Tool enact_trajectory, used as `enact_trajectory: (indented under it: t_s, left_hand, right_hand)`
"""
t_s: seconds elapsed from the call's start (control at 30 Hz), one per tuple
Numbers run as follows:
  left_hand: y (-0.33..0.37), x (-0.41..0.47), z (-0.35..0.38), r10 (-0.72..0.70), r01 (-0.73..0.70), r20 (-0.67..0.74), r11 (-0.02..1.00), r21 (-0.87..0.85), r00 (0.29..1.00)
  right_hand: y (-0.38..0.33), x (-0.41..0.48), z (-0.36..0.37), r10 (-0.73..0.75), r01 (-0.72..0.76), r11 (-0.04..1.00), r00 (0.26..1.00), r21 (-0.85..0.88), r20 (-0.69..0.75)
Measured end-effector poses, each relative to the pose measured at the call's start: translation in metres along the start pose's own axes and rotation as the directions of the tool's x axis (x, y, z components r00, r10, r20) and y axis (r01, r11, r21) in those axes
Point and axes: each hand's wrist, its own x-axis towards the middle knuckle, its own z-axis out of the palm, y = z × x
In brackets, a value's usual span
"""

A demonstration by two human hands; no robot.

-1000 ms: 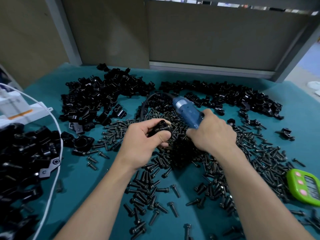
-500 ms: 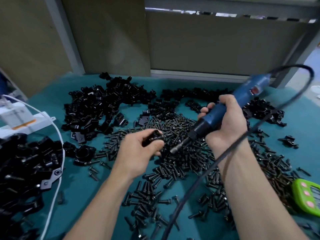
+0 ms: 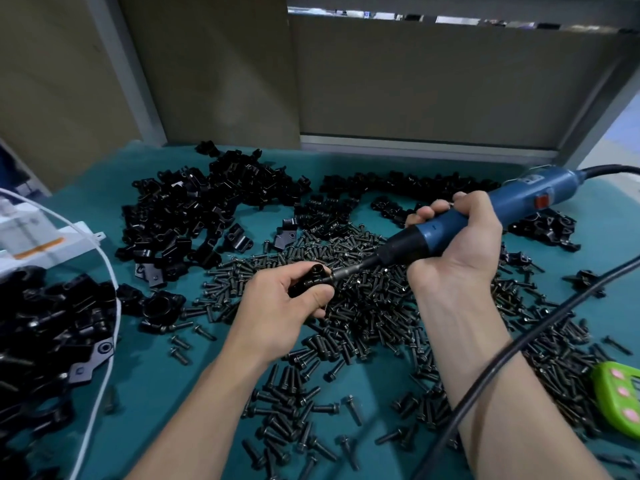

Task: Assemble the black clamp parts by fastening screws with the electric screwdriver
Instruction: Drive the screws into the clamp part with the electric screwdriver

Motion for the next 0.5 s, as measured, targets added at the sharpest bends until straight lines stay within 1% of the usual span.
enact_trajectory:
  t_s: [0.23, 0.5]
  left_hand:
    - [-0.0056, 0.0031, -0.0002, -0.056, 0.053, -0.04, 0.996, -0.075, 0.998]
    - [-0.0083, 0.0028, -0.001, -0.094, 0.092, -0.015, 0.992, -0.081, 0.996]
  right_hand:
    - [0.0069, 0.0009, -0.0005, -0.003, 0.0, 0.999, 0.999, 0.051, 0.049]
    - [0.0098, -0.0011, -0.0012, -0.016, 0.01, 0.997, 0.997, 0.071, 0.08]
